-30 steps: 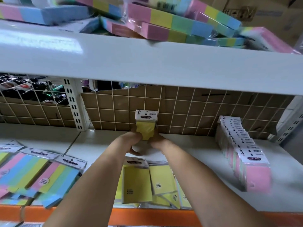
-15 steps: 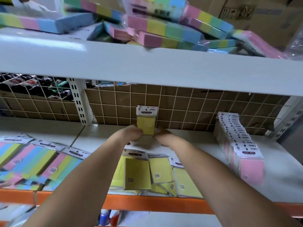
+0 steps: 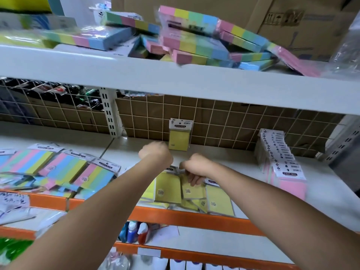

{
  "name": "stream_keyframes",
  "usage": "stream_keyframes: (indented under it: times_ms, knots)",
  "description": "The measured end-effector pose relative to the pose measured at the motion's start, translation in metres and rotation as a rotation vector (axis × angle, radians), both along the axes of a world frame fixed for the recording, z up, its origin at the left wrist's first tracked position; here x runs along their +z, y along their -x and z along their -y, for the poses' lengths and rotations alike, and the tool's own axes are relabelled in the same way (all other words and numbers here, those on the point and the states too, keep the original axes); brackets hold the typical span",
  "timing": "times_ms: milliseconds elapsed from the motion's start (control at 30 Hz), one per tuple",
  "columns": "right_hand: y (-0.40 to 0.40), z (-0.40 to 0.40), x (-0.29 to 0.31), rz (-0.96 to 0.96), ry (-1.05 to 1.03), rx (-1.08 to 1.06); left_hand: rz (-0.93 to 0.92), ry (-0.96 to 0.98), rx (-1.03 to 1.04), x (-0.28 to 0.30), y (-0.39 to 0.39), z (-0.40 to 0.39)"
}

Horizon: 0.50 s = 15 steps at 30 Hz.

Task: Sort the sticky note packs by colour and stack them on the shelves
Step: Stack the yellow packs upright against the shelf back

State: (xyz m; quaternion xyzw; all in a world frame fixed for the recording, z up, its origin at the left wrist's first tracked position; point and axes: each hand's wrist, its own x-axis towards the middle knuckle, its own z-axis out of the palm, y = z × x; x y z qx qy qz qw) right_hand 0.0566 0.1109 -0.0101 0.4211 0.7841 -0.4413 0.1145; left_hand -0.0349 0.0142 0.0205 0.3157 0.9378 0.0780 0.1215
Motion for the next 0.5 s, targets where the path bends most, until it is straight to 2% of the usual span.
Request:
stream_keyframes:
  times_ms: [200,500]
  knots:
    - [-0.003,0.019,-0.003,0.189,0.013,0.084,-0.021,0.175,-0.006,-0.004,-0.01,0.016]
    - [-0.006,0.028,-0.004,0.138,0.02,0.019,-0.06,0.247,0.012,-0.009,-0.009,0.024]
